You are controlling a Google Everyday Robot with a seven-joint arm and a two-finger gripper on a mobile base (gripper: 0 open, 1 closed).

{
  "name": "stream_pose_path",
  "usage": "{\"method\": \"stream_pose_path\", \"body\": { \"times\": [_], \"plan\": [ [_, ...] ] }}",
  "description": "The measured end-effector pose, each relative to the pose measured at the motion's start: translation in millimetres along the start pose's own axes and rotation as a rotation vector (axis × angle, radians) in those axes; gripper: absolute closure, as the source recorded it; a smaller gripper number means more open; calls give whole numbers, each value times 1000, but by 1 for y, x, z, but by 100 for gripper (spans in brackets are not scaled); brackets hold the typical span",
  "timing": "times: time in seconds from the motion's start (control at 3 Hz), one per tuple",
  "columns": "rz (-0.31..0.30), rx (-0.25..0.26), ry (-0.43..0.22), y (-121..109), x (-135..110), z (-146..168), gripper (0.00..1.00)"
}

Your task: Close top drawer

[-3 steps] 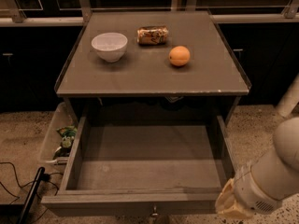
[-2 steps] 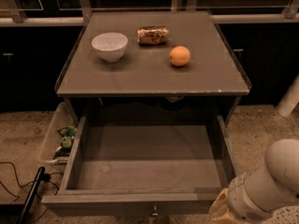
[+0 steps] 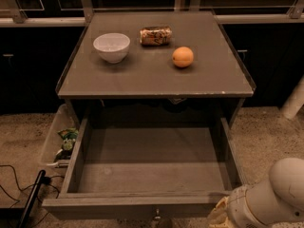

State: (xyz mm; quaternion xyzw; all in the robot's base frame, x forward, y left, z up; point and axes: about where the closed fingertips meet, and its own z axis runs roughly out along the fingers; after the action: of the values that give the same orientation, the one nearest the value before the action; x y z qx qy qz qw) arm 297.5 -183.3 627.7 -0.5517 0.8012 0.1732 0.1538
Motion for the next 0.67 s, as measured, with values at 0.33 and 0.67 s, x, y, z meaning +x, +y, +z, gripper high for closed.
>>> {"method": "stream_pose_path", "body": {
  "times": [0.33,0.67],
  "plan": [
    [0,-5,5,2,0,-1,59],
    [0,-5,5,2,0,-1,35]
  ]
}}
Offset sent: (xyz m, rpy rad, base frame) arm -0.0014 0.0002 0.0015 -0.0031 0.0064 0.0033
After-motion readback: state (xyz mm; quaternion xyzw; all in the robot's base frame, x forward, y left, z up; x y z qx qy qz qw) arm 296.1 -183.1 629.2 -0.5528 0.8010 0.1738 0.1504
